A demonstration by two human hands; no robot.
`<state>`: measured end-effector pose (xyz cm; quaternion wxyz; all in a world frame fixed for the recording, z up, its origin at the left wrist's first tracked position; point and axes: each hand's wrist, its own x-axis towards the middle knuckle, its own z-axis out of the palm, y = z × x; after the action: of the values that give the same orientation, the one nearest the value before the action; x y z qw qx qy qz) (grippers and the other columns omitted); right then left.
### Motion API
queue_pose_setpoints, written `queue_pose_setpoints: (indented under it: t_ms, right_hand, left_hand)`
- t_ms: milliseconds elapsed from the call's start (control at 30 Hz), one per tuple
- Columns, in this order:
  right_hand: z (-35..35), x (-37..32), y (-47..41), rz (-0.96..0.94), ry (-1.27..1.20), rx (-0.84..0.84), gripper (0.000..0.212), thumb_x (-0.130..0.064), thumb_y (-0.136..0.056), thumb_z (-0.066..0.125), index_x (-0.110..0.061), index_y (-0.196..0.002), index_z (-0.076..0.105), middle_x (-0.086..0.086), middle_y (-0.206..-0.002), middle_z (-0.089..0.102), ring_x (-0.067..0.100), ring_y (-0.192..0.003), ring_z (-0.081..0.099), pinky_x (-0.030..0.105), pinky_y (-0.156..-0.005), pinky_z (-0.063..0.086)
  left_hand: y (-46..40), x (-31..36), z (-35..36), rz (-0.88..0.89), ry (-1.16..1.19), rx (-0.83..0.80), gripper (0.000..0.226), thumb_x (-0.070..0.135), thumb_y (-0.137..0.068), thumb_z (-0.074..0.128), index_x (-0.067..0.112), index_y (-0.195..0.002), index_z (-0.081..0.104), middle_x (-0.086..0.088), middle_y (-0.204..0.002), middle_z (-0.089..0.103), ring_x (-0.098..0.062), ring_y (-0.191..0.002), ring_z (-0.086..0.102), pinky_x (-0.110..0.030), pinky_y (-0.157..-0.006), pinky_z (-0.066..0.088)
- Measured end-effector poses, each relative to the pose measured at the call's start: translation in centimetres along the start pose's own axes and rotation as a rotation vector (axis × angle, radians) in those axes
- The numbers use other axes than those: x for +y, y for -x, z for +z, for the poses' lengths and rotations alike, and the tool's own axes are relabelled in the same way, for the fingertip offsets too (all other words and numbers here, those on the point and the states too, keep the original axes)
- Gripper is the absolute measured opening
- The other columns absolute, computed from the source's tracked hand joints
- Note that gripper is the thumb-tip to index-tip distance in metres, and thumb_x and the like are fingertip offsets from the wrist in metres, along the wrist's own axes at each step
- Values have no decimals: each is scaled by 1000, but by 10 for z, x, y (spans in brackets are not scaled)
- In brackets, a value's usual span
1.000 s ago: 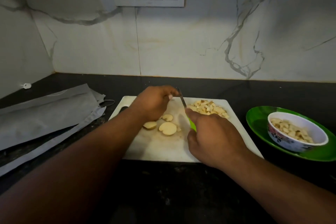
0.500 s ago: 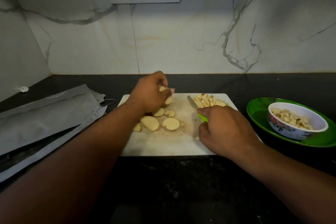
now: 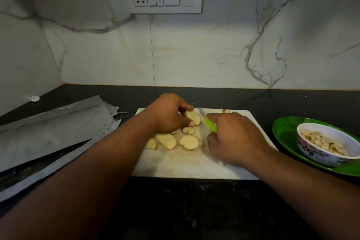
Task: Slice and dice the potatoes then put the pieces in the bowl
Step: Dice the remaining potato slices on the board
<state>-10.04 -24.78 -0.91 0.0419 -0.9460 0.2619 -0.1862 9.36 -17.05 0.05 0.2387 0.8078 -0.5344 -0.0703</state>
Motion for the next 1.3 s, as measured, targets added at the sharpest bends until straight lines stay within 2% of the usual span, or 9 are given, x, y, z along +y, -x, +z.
queue_pose_setpoints:
  t_ms: [100,167,267,467,567,700,833,1133,1300]
  right_hand:
    - [-7,8,0,47,30,32,32,-27,-84,55,-28,-114,67,-3,-99,68,21,-92,62,29,-71,50]
    - [-12,10,1,82,4,47,37,-26,-85,56,-29,-120,67,-1,-106,69,23,-97,63,29,-78,51]
    - [-15,14,-1,101,-19,102,38,-27,-84,57,-32,-120,67,-1,-106,70,25,-98,63,29,-81,49]
    - [-14,16,-2,61,29,144,28,-29,-80,60,-26,-107,67,-4,-92,69,21,-80,59,30,-72,51]
    - [-13,14,-3,38,68,117,15,-27,-87,59,-29,-99,67,-6,-84,65,16,-69,49,27,-62,44]
    - [-19,8,-3,13,102,100,15,-26,-87,62,-28,-101,67,-5,-85,65,14,-68,53,26,-62,43]
    - [-21,4,0,7,122,117,9,-23,-83,62,-24,-91,66,-6,-72,55,8,-59,45,25,-58,38]
    - [-48,-7,15,32,181,72,28,-31,-79,62,-27,-106,69,-4,-91,65,18,-77,59,30,-70,54]
    - [-60,-5,22,57,224,178,22,-35,-77,64,-28,-97,72,-6,-86,66,18,-74,56,25,-61,43]
  left_hand:
    - [-5,4,6,-21,-64,85,48,50,-78,87,31,-122,77,13,-113,76,-5,-104,67,-31,-99,54]
    - [-9,2,11,-33,-114,86,46,57,-78,84,35,-118,78,14,-121,73,-7,-112,65,-34,-101,53]
    - [-12,-5,16,-29,-42,42,39,51,-84,82,34,-119,77,12,-129,71,-6,-118,63,-25,-100,48]
    - [-11,-4,18,-70,-4,89,34,46,-85,83,34,-116,79,12,-123,74,-7,-115,64,-26,-99,49]
    - [-13,-3,21,-76,-38,99,36,49,-86,81,33,-117,78,11,-125,73,-8,-114,64,-27,-97,50]
    - [-13,0,22,-89,-59,98,37,50,-88,78,32,-120,77,7,-128,72,-11,-115,64,-35,-101,54]
    - [-13,0,24,-102,-46,119,35,51,-87,79,32,-117,79,7,-126,74,-11,-114,65,-37,-101,55]
    - [-17,-1,27,-97,-40,124,31,49,-89,78,31,-114,80,9,-122,75,-9,-109,66,-35,-99,55]
    - [-20,-6,28,-66,-43,128,32,51,-88,78,31,-113,80,11,-122,75,-8,-111,66,-37,-102,55]
